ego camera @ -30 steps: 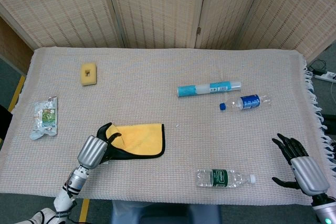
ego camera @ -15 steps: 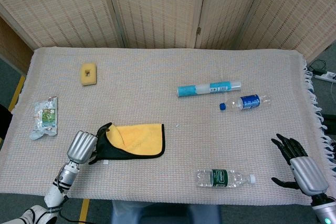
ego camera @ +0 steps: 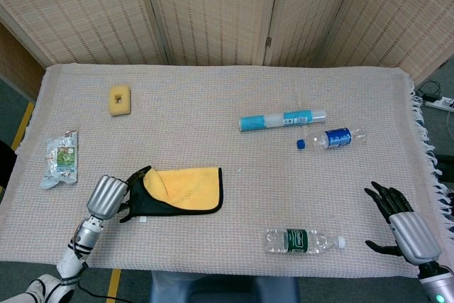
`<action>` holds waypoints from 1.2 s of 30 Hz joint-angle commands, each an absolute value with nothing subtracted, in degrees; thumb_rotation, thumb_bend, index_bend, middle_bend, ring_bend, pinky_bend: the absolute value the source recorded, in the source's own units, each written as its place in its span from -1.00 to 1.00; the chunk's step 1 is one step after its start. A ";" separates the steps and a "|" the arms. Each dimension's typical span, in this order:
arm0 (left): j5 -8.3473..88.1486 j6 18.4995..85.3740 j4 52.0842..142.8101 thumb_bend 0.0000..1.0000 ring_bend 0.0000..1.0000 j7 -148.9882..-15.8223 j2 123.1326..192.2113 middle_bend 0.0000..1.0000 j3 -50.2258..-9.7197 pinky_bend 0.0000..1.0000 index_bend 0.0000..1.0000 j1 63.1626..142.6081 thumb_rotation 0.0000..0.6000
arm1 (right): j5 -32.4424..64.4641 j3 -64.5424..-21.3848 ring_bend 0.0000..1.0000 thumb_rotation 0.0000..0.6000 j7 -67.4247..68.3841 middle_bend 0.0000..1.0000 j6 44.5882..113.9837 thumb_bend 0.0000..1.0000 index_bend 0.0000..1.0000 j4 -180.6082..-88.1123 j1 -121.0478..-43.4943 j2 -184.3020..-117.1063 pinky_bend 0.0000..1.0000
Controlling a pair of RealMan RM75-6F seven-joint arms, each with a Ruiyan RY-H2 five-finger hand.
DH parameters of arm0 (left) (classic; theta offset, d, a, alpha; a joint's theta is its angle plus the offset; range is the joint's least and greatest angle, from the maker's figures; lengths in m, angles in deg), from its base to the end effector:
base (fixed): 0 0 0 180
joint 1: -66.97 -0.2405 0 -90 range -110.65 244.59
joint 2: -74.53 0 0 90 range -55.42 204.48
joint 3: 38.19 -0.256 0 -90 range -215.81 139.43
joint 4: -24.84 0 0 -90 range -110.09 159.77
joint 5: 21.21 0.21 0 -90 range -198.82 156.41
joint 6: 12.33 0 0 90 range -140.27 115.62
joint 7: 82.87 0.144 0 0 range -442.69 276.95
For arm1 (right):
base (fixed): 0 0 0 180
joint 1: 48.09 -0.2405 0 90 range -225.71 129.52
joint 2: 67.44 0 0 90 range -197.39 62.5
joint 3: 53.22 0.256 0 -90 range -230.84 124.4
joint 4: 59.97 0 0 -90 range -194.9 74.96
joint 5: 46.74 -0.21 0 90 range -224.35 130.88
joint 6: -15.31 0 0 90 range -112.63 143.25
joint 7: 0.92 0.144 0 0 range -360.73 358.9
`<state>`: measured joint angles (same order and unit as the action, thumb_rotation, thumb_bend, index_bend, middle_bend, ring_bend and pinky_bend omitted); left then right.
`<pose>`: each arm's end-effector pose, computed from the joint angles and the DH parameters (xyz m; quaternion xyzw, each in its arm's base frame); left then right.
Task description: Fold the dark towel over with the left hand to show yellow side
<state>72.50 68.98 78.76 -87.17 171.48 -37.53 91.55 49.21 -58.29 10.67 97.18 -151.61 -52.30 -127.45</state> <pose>-0.2665 0.2806 0.0042 -0.7100 -0.2679 -0.4536 0.4673 -0.3142 -0.1444 0.1486 0.6474 -0.4526 0.3773 0.4833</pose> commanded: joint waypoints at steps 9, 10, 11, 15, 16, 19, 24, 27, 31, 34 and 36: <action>73.49 69.69 65.33 -0.26 1.00 -97.50 178.78 1.00 -37.09 1.00 -0.25 94.03 1.00 | 49.13 -58.23 -1.00 1.00 10.83 -1.00 97.84 -0.75 -1.00 -151.68 -52.01 -127.23 -1.00; 73.32 69.48 63.90 -0.26 1.00 -98.27 179.31 1.00 -37.00 1.00 -0.24 94.25 1.00 | 49.14 -58.22 -1.00 1.00 10.79 -1.00 98.01 -0.75 -1.00 -151.72 -51.93 -127.22 -1.00; 73.18 69.28 62.89 -0.26 1.00 -98.83 179.69 1.00 -36.95 1.00 -0.21 94.38 1.00 | 49.15 -58.21 -1.00 1.00 10.77 -1.00 98.12 -0.75 -1.00 -151.74 -51.88 -127.22 -1.00; 73.03 69.63 59.50 -0.27 1.00 -101.21 180.99 1.00 -37.00 1.00 -0.07 94.62 1.00 | 48.97 -58.13 -1.00 1.00 10.62 -1.00 98.15 -0.75 -1.00 -151.75 -51.83 -127.29 -1.00; 73.16 70.24 58.74 -0.26 1.00 -101.85 181.34 1.00 -37.09 1.00 -0.02 94.59 1.00 | 48.88 -58.11 -1.00 1.00 10.56 -1.00 97.99 -0.75 -1.00 -151.73 -51.89 -127.32 -1.00; 73.39 71.13 57.14 -0.26 1.00 -103.07 182.15 1.00 -37.42 1.00 0.12 94.54 1.00 | 48.79 -58.11 -1.00 1.00 10.51 -1.00 97.51 -0.75 -1.00 -151.77 -52.11 -127.34 -1.00; 73.51 71.82 55.60 -0.27 1.00 -104.85 183.21 1.00 -37.77 1.00 0.15 94.66 1.00 | 48.77 -58.07 -1.00 1.00 10.37 -1.00 97.71 -0.75 -1.00 -151.81 -52.02 -127.33 -1.00; 73.54 72.14 54.80 -0.26 1.00 -105.66 183.83 1.00 -37.97 1.00 0.20 94.72 1.00 | 48.83 -58.07 -1.00 1.00 10.36 -1.00 97.93 -0.76 -1.00 -151.80 -51.92 -127.33 -1.00; 73.53 72.88 53.77 -0.26 1.00 -106.12 184.46 1.00 -38.17 1.00 0.30 94.58 1.00 | 48.70 -58.03 -1.00 1.00 10.45 -1.00 97.70 -0.75 -1.00 -151.70 -52.03 -127.36 -1.00; 73.44 73.63 53.50 -0.26 1.00 -105.80 184.63 1.00 -38.30 1.00 0.33 94.14 1.00 | 48.61 -58.00 -1.00 1.00 10.53 -1.00 97.38 -0.75 -1.00 -151.66 -52.20 -127.36 -1.00; 73.39 74.32 53.47 -0.26 1.00 -105.19 184.63 1.00 -38.41 1.00 0.35 93.70 1.00 | 48.63 -58.04 -1.00 1.00 10.55 -1.00 97.12 -0.75 -1.00 -151.64 -52.32 -127.37 -1.00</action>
